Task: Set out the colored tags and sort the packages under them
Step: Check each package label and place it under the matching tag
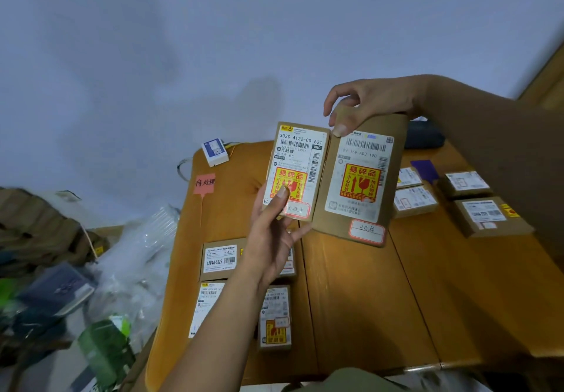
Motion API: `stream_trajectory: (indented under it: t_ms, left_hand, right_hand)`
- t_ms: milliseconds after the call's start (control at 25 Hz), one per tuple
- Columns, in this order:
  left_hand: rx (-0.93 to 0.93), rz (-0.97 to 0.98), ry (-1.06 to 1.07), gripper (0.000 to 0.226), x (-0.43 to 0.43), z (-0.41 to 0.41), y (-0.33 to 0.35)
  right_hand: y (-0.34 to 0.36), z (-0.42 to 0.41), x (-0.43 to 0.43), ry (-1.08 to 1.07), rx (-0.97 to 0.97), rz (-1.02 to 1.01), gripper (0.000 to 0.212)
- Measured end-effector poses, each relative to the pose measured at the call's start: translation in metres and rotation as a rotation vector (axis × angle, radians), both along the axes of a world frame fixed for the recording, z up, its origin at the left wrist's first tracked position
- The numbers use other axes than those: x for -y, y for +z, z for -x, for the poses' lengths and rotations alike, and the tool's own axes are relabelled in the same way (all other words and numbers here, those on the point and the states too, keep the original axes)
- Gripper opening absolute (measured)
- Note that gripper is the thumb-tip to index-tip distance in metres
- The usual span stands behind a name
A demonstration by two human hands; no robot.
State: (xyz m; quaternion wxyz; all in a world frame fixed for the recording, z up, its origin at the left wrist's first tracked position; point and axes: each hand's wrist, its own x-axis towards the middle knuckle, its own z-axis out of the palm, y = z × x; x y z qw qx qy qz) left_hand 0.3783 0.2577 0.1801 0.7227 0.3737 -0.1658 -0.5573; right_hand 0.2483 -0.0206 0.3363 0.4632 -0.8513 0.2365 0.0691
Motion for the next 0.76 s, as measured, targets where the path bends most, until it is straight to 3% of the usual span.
stream_trajectory:
  t_ms: [160, 320, 600, 760]
  left_hand:
    - [-0.067, -0.002, 0.144, 0.069, 0.000, 0.020, -0.004]
    - [-0.039, 0.017, 0.148, 0.077, -0.002, 0.029, -0.009]
    - [-0.053, -0.037, 0.112, 0.058, -0.007, 0.017, -0.025]
    - [-0.078, -0.115, 0.051, 0.039, -0.010, 0.020, -0.049]
  right_hand:
    - [-0.004, -0.003, -0.003, -0.012, 0.025, -0.011, 0.065]
    - [0.000, -0.002, -0.006, -0.011, 0.004, -0.015, 0.054]
    - [-0.009, 0.019, -0.017, -0.072, -0.006, -0.035, 0.065]
    - [-0.035, 0.043, -0.015, -0.065, -0.004, -0.106, 0.057]
